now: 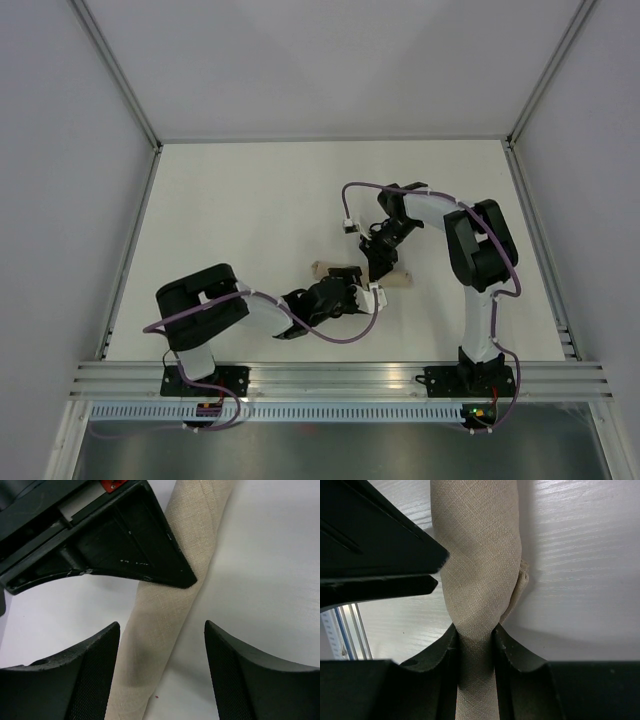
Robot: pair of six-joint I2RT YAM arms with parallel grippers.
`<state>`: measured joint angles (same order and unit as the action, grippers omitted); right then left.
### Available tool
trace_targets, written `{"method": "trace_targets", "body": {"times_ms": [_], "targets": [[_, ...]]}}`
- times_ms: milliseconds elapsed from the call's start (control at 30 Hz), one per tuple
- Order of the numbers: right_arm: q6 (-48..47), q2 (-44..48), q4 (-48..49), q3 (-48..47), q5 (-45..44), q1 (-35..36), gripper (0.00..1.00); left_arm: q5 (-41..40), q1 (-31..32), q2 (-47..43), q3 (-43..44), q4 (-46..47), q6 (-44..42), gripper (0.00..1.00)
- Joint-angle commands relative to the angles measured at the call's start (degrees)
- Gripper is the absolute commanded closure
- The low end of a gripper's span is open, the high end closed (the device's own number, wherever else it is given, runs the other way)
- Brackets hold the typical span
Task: Fold the napkin, place the utensils inside, and roll it up
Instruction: Roll the napkin at the center of the board.
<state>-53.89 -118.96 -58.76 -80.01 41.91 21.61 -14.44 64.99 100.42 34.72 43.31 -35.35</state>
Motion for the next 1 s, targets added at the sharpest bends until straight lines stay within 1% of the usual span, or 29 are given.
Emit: {"method": "trace_targets", "body": {"times_ms": [0, 133, 333, 433, 467, 533, 567, 600, 633, 667, 700, 733, 767, 800, 833, 900, 967], "targets": [[-4.12, -5.93, 1.9, 1.7, -7.9, -0.07, 0.95, 2.13, -0.3, 2.49, 3.33, 0.38, -5.51, 0.27], [-4.73, -6.38, 0.58, 1.0, -7.81, -0.42, 0.95, 3.88, -1.62, 4.43, 4.74, -0.94, -5.25, 0.29], [-6.31, -7.43, -2.23, -0.32, -6.67, -1.04, 0.95, 7.4, -4.08, 4.96, 7.37, -7.96, -4.81, 0.35], [-6.84, -7.96, -3.46, -1.11, -6.06, -1.21, 0.95, 9.59, -4.78, 5.4, 9.04, -12.53, -5.08, 0.42], [-7.11, -8.31, -3.73, -1.38, -5.96, -1.21, 0.95, 10.3, -5.13, 5.75, 10.18, -13.94, -4.99, 0.48], [-7.28, -8.57, -4.43, -1.99, -5.7, -1.3, 0.94, 12.58, -5.31, 6.1, 11.33, -18.68, -4.9, 0.56], [-7.37, -8.66, -4.52, -2.17, -5.61, -1.3, 0.93, 13.29, -5.4, 6.19, 12.38, -20.18, -4.9, 0.63], [-7.28, -8.75, -4.52, -2.34, -5.52, -1.3, 0.92, 13.73, -5.4, 6.62, 12.82, -21.33, -4.81, 0.67], [-7.11, -8.84, -4.43, -2.43, -5.44, -1.3, 0.88, 14.17, -5.49, 6.8, 13.26, -23.95, -4.29, 0.7], [-7.02, -8.75, -4.43, -2.7, -5.44, -1.3, 0.85, 16.0, -5.66, 6.98, 14.31, -25.28, -4.11, 0.76], [-6.85, -8.66, -4.43, -2.78, -5.35, -1.39, 0.8, 16.28, -5.75, 7.07, 14.76, -26.16, -3.85, 0.79], [-6.15, -8.49, -4.17, -3.13, -5.35, -1.39, 0.7, 16.98, -5.75, 7.59, 15.28, -27.3, -3.32, 0.81], [-5.53, -7.88, -3.65, -3.22, -5.35, -1.56, 0.64, 17.16, -5.93, 7.6, 15.99, -29.05, -2.97, 0.85], [-4.83, -7.43, -2.42, -3.23, -5.35, -1.74, 0.59, 17.51, -6.02, 7.68, 16.08, -29.68, -2.71, 0.86], [-3.0, -6.82, -1.63, -3.14, -5.44, -1.92, 0.5, 17.77, -6.1, 7.94, 16.34, -30.56, -2.18, 0.88], [-0.97, -4.54, 0.91, -3.14, -5.7, -2.27, 0.43, 18.13, -6.28, 7.86, 16.61, -31.09, -1.39, 0.9], [2.55, -2.09, 2.42, -3.4, -5.87, -2.79, 0.4, 18.83, -6.89, 7.77, 17.04, -32.05, 0.19, 0.92]]}}
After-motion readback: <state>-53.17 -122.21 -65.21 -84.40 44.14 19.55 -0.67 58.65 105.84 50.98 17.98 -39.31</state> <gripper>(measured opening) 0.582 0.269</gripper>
